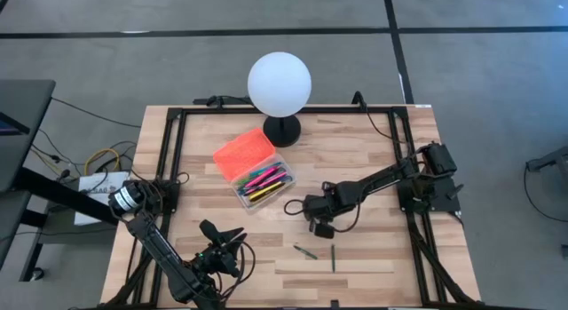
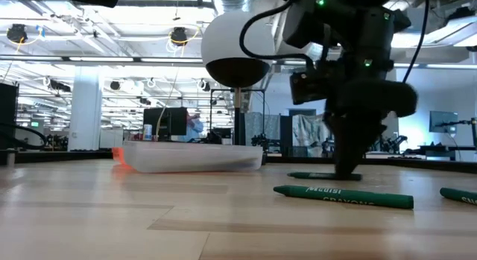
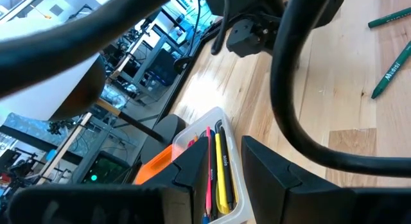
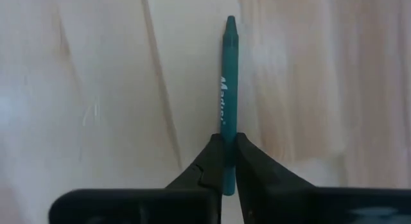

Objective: Pick & place school supplies into a supply box
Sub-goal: Put the top left green crayon into the orange supply box

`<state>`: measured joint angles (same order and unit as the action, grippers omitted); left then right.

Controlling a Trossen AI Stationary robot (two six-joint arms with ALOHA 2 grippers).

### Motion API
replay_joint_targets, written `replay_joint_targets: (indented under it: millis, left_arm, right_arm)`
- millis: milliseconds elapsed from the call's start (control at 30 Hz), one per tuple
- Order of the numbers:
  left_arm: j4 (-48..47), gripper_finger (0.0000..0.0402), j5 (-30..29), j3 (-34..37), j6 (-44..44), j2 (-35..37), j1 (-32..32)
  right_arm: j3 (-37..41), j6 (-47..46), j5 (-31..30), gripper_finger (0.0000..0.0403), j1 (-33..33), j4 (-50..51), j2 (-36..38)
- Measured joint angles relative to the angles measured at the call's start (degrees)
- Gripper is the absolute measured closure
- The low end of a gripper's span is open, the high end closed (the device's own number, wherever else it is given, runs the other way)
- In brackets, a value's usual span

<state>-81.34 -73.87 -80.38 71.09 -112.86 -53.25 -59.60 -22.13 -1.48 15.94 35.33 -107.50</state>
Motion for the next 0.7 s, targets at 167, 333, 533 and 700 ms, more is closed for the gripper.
replay_joint_targets:
  millis: [167, 333, 533, 700]
  left_arm:
    - [0.00, 0.0315, 0.01, 0.00, -0.02, 0.00, -0.01]
    - [0.00, 0.0315, 0.01, 0.00, -0.02, 0.00, -0.01]
    - [0.00, 0.0315, 0.01, 0.00, -0.04, 0.00, -0.02]
    - [0.00, 0.0315, 0.01, 0.00, -0.07, 0.00, -0.02]
  right_arm:
    - [-1.43, -1.42, 2.40, 0.0368, -0.02, 4.01, -0.22]
    - [-2.55, -1.44, 3.08, 0.0356, -0.37, 5.51, -0.56]
    - [-2.62, -1.45, 3.43, 0.0352, -0.70, 5.60, -0.59]
    - [-2.59, -1.44, 3.41, 0.0351, -0.72, 5.24, -0.59]
